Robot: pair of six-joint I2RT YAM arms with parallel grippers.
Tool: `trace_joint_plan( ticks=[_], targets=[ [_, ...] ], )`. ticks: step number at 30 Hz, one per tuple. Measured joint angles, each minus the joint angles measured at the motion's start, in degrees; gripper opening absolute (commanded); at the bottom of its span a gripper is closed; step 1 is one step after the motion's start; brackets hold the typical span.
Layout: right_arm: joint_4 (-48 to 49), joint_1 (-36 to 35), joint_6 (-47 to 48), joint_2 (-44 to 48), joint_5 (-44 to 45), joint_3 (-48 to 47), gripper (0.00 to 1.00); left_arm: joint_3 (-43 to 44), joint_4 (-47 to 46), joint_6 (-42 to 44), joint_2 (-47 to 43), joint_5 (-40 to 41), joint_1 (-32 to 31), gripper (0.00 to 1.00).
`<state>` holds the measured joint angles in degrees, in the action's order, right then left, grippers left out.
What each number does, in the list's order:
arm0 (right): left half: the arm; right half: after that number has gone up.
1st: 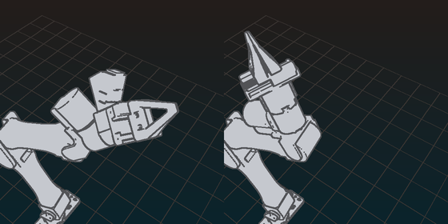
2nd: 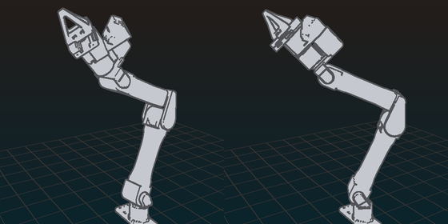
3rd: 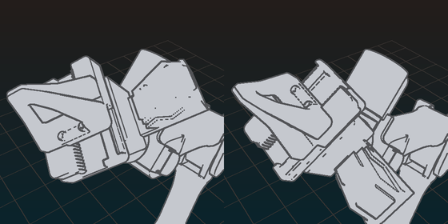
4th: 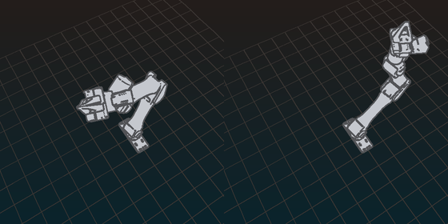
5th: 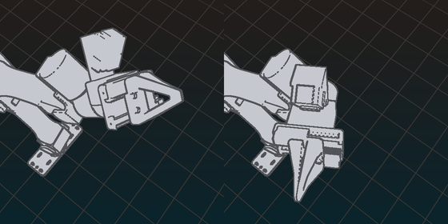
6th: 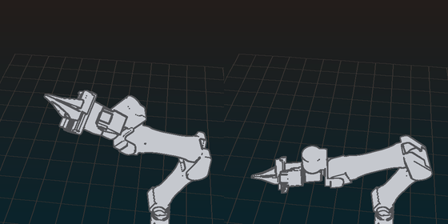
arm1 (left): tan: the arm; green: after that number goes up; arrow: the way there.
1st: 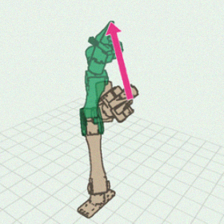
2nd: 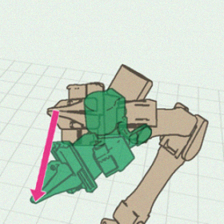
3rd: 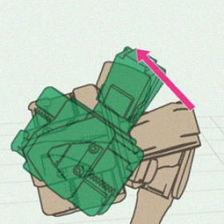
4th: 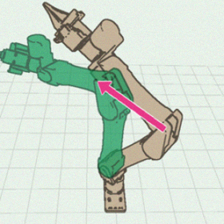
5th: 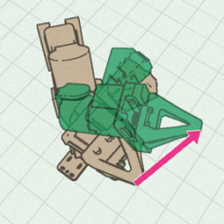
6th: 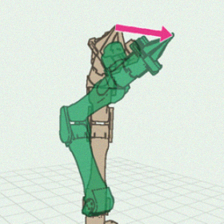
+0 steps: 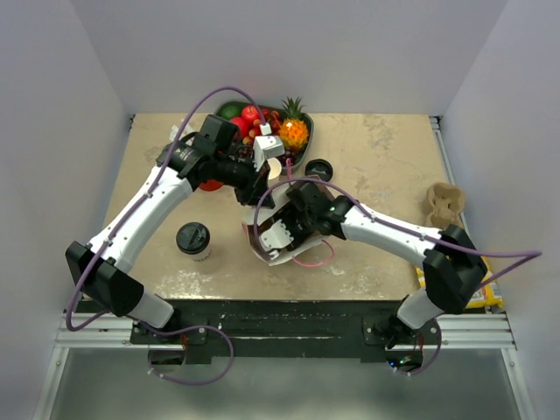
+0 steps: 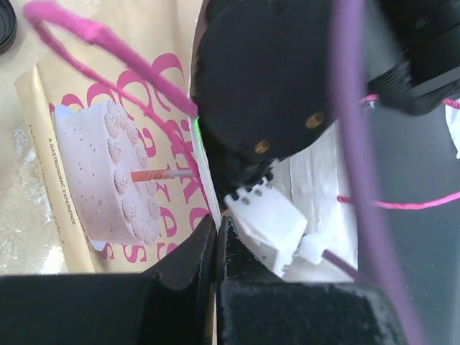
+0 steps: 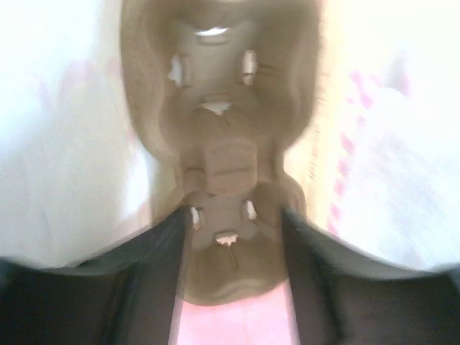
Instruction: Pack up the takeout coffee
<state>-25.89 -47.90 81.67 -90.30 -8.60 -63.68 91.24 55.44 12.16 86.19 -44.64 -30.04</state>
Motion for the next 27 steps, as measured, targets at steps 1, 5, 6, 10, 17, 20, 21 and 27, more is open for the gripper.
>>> trace_joint_plan(
  ticks=[1, 5, 6, 10, 17, 20, 21, 27],
  targets=[
    [-0.83, 0.15, -0.70, 1.38, -0.22, 0.00, 0.68, 0.04, 0.07, -0.07, -0.02, -0.09, -0.04, 0.00],
    [-4.66, 0.26, -2.27, 7.80, -1.40, 0.31, 0.87, 0.55, -0.79, -0.90, -0.02, -1.09, -0.15, 0.00],
    [-5.84, 0.07, -2.95, 9.20, -1.44, 0.52, 0.92, 0.85, -1.07, -1.14, -0.11, -1.62, -0.13, 0.00],
    [-9.73, -1.18, -5.86, 12.94, -1.33, 0.74, 0.99, 1.60, -2.21, -2.16, -1.27, -2.71, -0.74, 0.00],
    [-14.97, -2.84, -11.41, 18.05, -1.27, 0.76, 0.99, 1.60, -3.13, -1.81, -1.97, -4.04, -3.06, 0.00],
    [-14.84, -3.34, -14.56, 21.53, -1.51, 2.25, 0.99, 0.87, -5.90, -1.49, -3.10, -3.72, -4.74, 0.00],
    [-13.55, -3.89, -15.78, 22.80, -1.44, 3.48, 0.99, 0.33, -6.88, -1.62, -3.67, -3.58, -5.22, 0.00],
    [-10.97, -8.41, -22.88, 23.12, 0.46, 5.86, 0.98, -1.09, -6.23, -3.65, -3.80, -2.97, -5.51, 0.00]
  ],
)
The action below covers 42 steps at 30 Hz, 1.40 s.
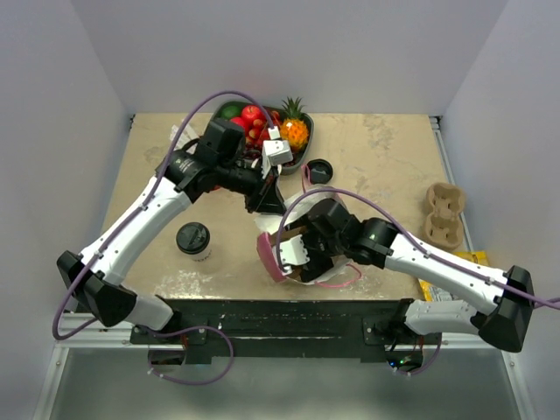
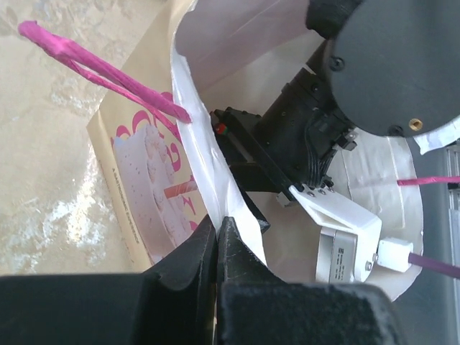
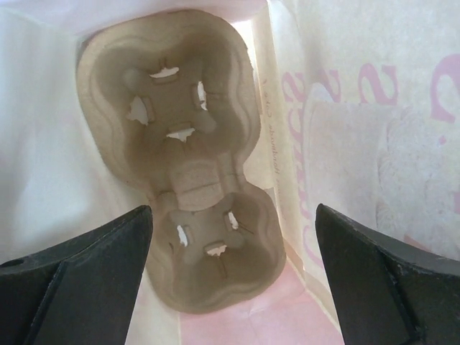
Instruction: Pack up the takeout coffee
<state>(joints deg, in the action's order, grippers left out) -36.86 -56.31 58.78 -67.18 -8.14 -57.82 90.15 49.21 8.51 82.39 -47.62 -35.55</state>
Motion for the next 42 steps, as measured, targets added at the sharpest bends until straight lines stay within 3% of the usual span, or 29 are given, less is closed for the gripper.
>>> trace_joint_plan(
  ticks=[3, 6, 7, 9, 10, 11, 12, 20, 23, 24, 27, 31, 35, 42],
  targets=[
    [-0.92, -0.85, -1.18, -0.90, 2.27, 0.00, 0.93, 0.24, 1.51, 0.17, 1.53, -0.11, 0.42, 0.00],
    [-4.26, -1.09, -1.51, -2.45, 2.67, -1.60, 0.72, 0.22, 2.23, 1.49, 2.32, 0.92, 0.28, 0.00],
    [-5.14, -1.22, -1.46, -3.21, 2.49, -2.67, 0.51, 0.20, 2.40, 2.58, 2.27, 2.80, 0.31, 0.00],
    [-4.63, -1.99, -2.27, -4.74, 2.40, -5.86, 0.30, -0.48, 2.40, 4.70, 2.27, 6.12, 0.42, 0.00],
    [-3.91, -2.38, -3.30, -5.16, 2.34, -7.28, 0.12, -0.92, 2.16, 5.79, 2.27, 7.52, 0.50, 0.00],
    [-2.99, -2.64, -3.89, -5.22, 2.29, -8.15, 0.02, -1.09, 2.10, 6.54, 2.27, 8.57, 0.70, 0.00],
    [-2.10, -2.86, -4.09, -5.07, 2.19, -8.41, 0.00, -1.14, 1.84, 7.28, 2.32, 9.42, 0.83, 0.00],
    [-1.27, -2.93, -5.38, -2.71, -0.24, -8.52, 0.00, -0.22, 1.57, 10.29, 3.32, 12.74, 0.98, 0.00],
    [0.11, -2.93, -8.55, -0.48, -0.42, -10.40, 0.20, 0.15, 1.70, 10.64, 3.32, 13.44, 0.81, 0.00],
    [1.53, -2.93, -9.92, 0.35, -0.35, -11.50, 0.38, 0.24, 1.60, 10.62, 3.30, 13.49, 0.68, 0.00],
    [4.37, -2.93, -13.53, 1.68, 0.83, -17.42, 0.49, 0.28, 0.96, 10.49, 2.86, 13.46, 0.42, 0.00],
    [5.14, -1.97, -17.53, 1.09, 4.15, -27.28, 0.44, 0.28, 0.87, 10.05, 1.44, 14.38, -0.92, 0.00],
    [4.55, 1.57, -21.24, 2.47, 7.98, -32.83, 0.49, 0.92, 0.35, 9.20, -0.09, 16.63, -1.70, 0.00],
    [10.75, 7.82, -23.91, 5.29, 14.86, -29.46, 0.53, 1.46, -0.28, 8.74, -1.09, 16.37, -2.16, 0.00]
  ],
)
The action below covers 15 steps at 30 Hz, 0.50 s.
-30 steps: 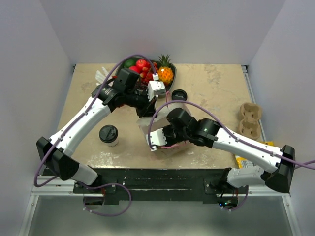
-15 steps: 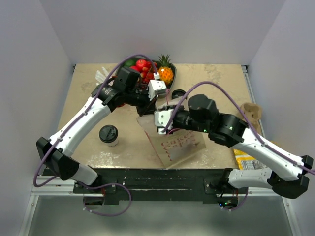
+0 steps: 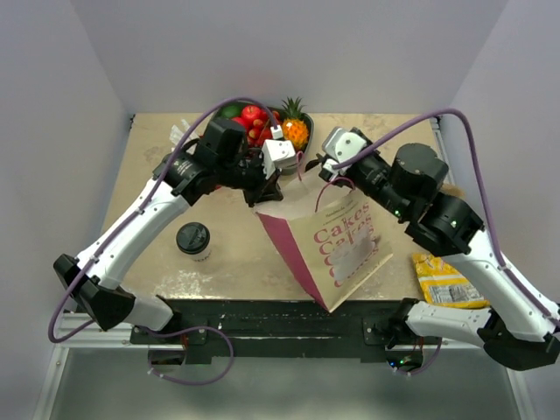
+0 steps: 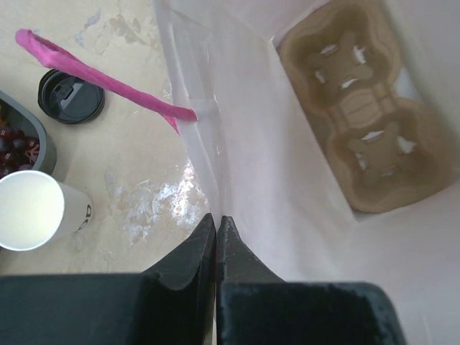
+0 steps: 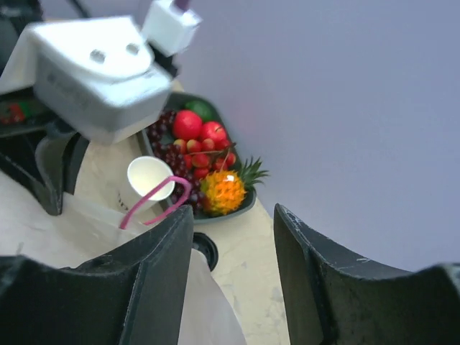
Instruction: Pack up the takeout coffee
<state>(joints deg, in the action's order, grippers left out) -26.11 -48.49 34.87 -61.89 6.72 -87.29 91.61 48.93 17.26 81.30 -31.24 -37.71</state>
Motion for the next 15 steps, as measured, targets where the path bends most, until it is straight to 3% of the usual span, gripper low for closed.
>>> trace_joint_plan(
  ticks=[9, 15],
  targets=[
    [-0.50, 0.17, 7.06, -2.27, -6.56, 9.11, 0.60, 2.95, -0.44, -4.31, 4.09, -6.64, 0.02, 0.00],
    [-2.97, -0.26, 10.60, -1.22, -5.11, 10.01, 0.51, 2.99, -0.46, -3.98, 4.07, -6.12, 0.09, 0.00]
  ],
)
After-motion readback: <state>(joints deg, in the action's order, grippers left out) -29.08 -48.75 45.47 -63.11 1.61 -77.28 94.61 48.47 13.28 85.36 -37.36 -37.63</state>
